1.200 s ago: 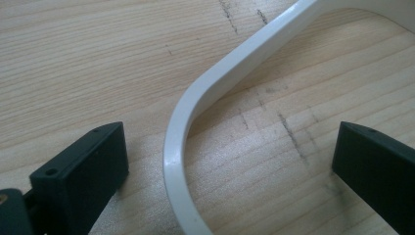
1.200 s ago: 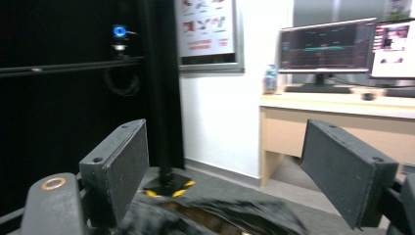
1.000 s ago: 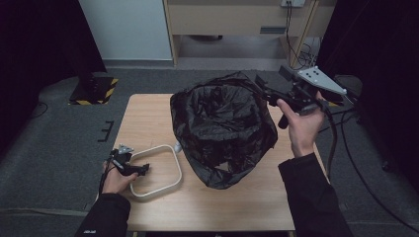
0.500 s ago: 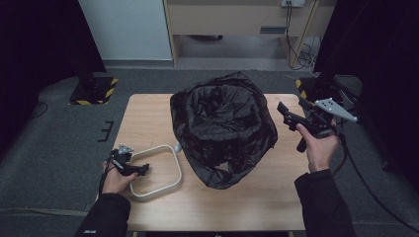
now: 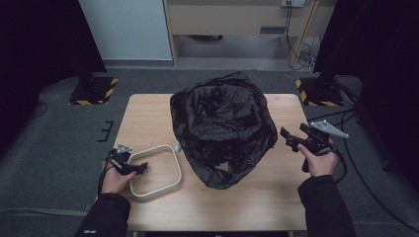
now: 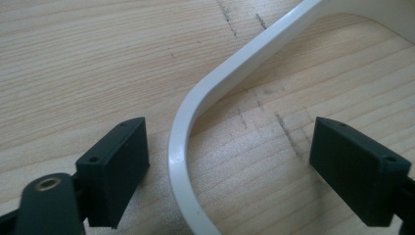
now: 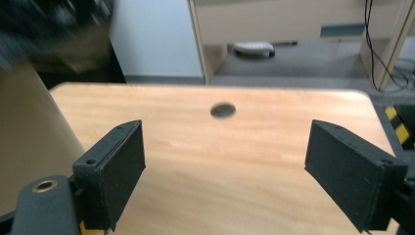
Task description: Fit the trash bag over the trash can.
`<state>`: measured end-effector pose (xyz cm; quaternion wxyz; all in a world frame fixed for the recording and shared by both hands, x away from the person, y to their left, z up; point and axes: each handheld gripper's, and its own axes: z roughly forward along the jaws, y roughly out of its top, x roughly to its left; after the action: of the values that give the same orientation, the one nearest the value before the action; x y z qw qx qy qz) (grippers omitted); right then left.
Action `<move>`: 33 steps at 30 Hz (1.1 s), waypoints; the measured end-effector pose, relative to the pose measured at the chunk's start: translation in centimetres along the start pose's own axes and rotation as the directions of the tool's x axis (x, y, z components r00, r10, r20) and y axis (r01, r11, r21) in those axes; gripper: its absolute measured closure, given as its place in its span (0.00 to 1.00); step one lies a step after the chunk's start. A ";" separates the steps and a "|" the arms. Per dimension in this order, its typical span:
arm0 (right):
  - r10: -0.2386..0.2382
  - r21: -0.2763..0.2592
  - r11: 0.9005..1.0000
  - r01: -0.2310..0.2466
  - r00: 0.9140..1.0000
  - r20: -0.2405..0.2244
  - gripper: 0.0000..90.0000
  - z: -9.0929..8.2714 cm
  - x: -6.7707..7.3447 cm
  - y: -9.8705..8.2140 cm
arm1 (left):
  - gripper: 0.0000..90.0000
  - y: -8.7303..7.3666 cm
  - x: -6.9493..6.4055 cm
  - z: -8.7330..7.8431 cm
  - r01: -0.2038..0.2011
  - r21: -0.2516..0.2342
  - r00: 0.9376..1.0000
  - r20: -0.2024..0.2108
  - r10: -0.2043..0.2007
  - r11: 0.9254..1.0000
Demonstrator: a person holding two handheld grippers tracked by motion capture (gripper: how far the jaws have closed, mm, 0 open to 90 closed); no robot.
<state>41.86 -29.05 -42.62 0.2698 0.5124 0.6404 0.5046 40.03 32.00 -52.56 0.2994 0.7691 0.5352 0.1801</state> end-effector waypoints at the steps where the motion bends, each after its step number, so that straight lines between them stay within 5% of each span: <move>1: 0.000 0.000 1.000 0.000 1.000 0.000 0.16 0.0 0.0 0.0 | 0.17 0.0 0.0 0.0 0.000 0.000 1.000 0.000 0.000 1.000; 7: -0.014 0.108 0.994 0.014 1.000 -0.001 0.15 0.7 -0.9 -2.7 | 0.21 0.1 0.0 -0.2 0.021 0.004 1.000 0.010 -0.021 1.000; 10: -0.033 0.210 0.977 0.033 0.999 0.000 0.15 1.3 -1.3 -4.6 | 0.23 0.2 -0.1 -0.4 0.036 0.005 0.999 0.018 -0.036 0.999; 13: -0.035 0.245 0.969 0.035 0.999 -0.002 0.14 1.5 -1.5 -5.3 | 0.23 0.3 -0.2 -0.6 0.040 -0.009 0.999 0.018 -0.040 0.999; 15: -0.028 0.295 0.955 0.033 0.999 -0.021 0.15 1.7 -1.9 -6.1 | 0.23 0.5 -0.2 -1.0 0.047 -0.037 0.999 0.018 -0.046 0.998; 21: -0.049 0.360 0.931 0.056 0.998 -0.028 0.15 1.7 -3.2 -8.1 | 0.23 1.1 0.1 -2.6 0.028 -0.100 1.000 -0.001 -0.029 0.995; 22: -0.069 0.384 0.921 0.072 0.997 -0.023 0.15 1.7 -3.5 -8.6 | 0.23 1.4 0.4 -3.4 0.030 -0.131 0.999 -0.011 -0.032 0.991; 30: -0.101 0.429 0.898 0.094 0.995 -0.007 0.15 1.3 -4.4 -9.2 | 0.23 2.0 1.9 -6.3 0.028 -0.242 0.999 -0.035 -0.038 0.970; 33: -0.100 0.423 0.902 0.091 0.995 0.000 0.14 1.2 -4.6 -9.1 | 0.23 1.9 2.3 -6.9 0.005 -0.250 0.999 -0.031 -0.013 0.968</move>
<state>40.95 -32.58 -52.24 0.1838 0.5319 0.7558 0.3348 38.14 35.53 -46.22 0.3862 0.7196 0.5166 0.2572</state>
